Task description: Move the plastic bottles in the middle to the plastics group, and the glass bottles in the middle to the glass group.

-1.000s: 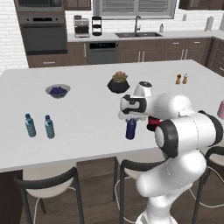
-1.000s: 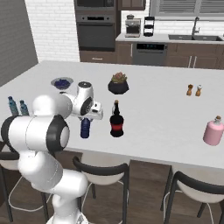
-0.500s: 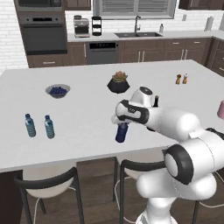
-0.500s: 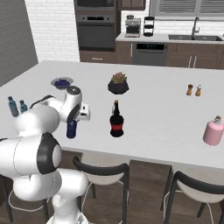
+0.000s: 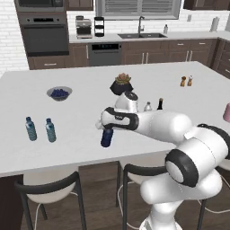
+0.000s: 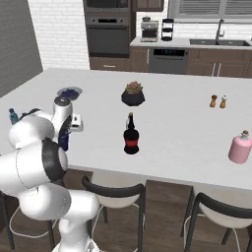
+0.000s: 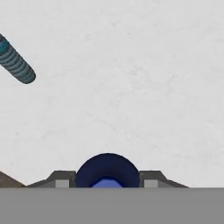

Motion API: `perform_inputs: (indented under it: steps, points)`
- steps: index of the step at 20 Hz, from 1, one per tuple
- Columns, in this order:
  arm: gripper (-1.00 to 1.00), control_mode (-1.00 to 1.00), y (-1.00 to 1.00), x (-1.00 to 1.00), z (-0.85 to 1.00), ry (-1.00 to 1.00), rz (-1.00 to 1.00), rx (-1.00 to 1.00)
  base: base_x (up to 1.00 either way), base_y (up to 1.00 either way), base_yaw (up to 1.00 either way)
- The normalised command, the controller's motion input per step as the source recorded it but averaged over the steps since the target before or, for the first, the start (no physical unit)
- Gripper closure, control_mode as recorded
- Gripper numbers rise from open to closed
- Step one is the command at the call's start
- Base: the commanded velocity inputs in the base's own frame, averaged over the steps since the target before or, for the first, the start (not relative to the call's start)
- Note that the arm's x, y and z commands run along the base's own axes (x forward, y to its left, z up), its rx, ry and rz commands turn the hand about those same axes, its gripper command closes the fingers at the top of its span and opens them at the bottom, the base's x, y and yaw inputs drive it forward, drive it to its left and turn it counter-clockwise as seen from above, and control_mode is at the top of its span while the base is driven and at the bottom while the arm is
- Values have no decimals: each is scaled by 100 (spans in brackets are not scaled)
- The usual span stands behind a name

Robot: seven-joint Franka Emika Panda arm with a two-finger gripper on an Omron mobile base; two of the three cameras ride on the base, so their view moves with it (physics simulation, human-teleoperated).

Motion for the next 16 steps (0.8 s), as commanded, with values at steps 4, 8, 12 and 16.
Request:
perform_inputs:
  steps: [4, 8, 12, 16]
  points:
    - [100, -100, 80, 20, 6, -9, 10, 0, 0, 0, 0]
    - [100, -100, 81, 21, 0, -8, 10, 0, 0, 0, 0]
    - [100, -100, 83, 25, 0, -9, 8, 0, 0, 0, 0]
    - [100, -100, 82, 31, 0, -8, 6, 0, 0, 0, 0]
